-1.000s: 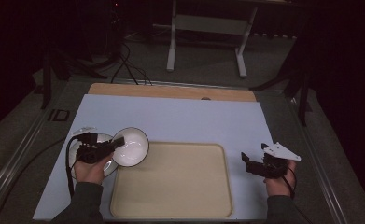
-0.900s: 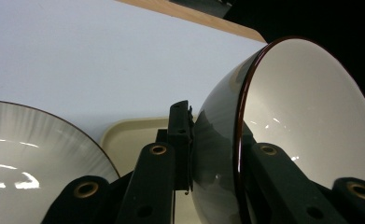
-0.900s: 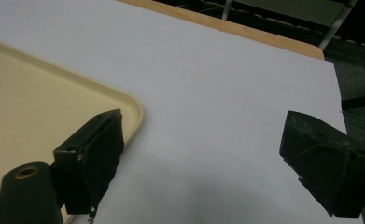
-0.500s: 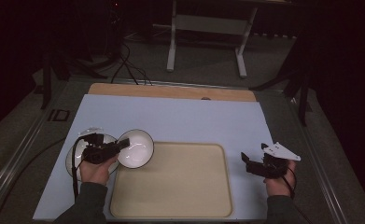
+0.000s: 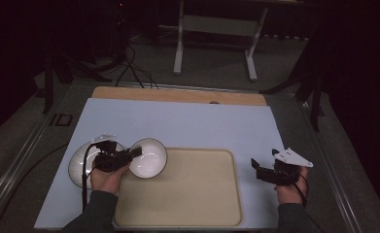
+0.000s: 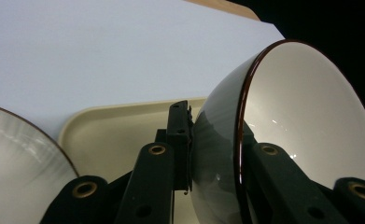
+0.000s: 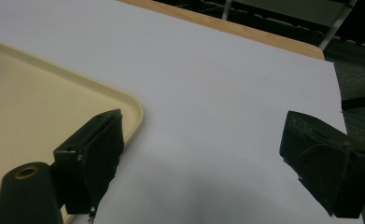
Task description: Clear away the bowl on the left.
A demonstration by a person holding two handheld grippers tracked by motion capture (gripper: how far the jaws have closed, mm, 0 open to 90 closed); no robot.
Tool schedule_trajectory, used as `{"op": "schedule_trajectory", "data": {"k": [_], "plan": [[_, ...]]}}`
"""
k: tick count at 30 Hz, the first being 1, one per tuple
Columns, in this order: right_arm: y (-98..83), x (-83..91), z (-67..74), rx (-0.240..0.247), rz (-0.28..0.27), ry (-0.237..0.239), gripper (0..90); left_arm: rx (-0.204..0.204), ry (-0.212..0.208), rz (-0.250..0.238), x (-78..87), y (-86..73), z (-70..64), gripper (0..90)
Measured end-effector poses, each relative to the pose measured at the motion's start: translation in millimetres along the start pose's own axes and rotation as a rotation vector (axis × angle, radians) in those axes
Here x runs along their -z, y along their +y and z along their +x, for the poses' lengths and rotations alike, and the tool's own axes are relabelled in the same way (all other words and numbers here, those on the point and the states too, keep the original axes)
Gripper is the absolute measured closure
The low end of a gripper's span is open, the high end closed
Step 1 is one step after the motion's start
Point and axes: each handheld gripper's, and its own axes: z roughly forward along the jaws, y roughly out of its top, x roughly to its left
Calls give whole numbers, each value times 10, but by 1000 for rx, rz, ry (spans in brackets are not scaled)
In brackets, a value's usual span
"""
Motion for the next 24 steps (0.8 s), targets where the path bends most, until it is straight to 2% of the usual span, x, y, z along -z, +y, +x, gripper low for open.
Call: {"op": "schedule_trajectory", "data": {"k": [24], "plan": [[0,-1,2,1,0,2,132,-36,-18,75,-230,-114,-148,779]]}}
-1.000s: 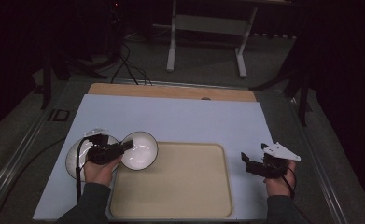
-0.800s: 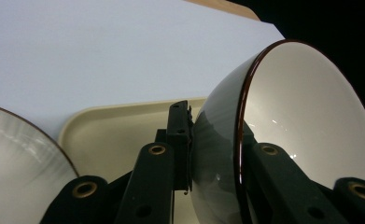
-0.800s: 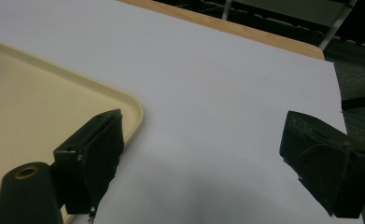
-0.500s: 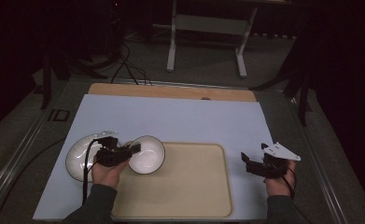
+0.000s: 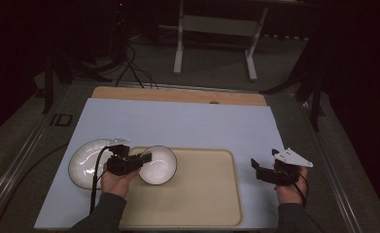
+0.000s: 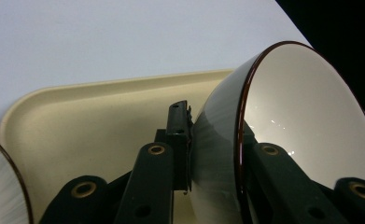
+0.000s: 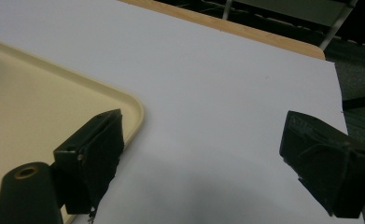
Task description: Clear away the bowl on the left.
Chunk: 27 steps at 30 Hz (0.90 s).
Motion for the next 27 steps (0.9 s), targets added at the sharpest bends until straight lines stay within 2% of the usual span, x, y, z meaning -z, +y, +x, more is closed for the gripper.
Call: {"op": "schedule_trajectory", "data": {"k": [19,27], "plan": [[0,2,0,1,0,0,133,-23,-6,54,-140,-58,-74,775],[1,2,1,0,-1,0,132,-30,6,79,-207,-90,-83,774]]}}
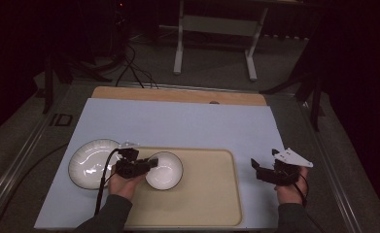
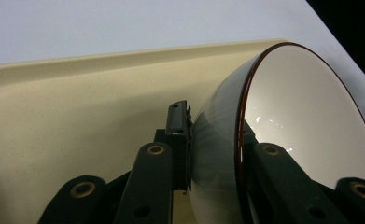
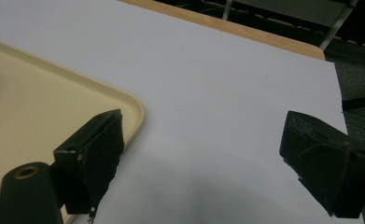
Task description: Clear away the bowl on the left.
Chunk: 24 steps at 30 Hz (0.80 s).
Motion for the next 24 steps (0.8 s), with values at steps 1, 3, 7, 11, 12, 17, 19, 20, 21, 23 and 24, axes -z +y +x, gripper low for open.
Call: {"op": "schedule_trajectory", "data": {"k": [1,3,7,11,12,17,19,20,21,23,24], "plan": [[0,0,0,0,0,0,133,2,1,0,-7,-3,-3,774],[0,0,0,1,1,0,133,4,1,-1,-19,-4,-7,774],[0,-2,3,2,2,0,133,2,1,4,-45,-12,-17,774],[0,-1,2,0,1,0,132,-2,4,9,-63,-19,-17,774],[0,-1,2,1,1,0,132,-3,3,10,-67,-21,-13,774],[0,-3,4,3,2,1,133,1,0,14,-93,-30,-9,772],[0,-2,4,2,1,0,132,-1,1,19,-108,-36,-10,772],[0,-2,4,2,1,0,132,-1,1,19,-108,-36,-10,770],[0,-2,4,2,1,0,132,-1,1,19,-108,-36,-10,770],[1,0,4,4,1,0,133,5,3,29,-143,-50,-11,764],[1,0,4,4,1,0,133,5,5,31,-151,-53,-11,764]]}}
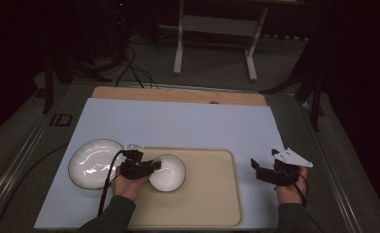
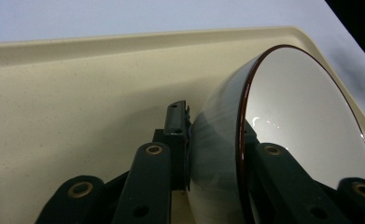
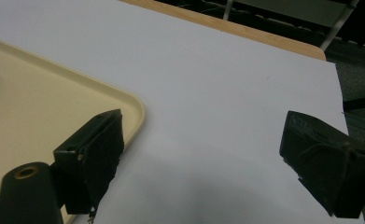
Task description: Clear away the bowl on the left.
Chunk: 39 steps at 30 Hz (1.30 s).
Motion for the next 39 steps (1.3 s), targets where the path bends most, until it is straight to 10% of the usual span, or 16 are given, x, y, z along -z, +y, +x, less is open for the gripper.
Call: {"op": "schedule_trajectory", "data": {"k": [39], "plan": [[-2,-11,11,8,4,5,132,15,76,31,-54,-11,54,668]]}}
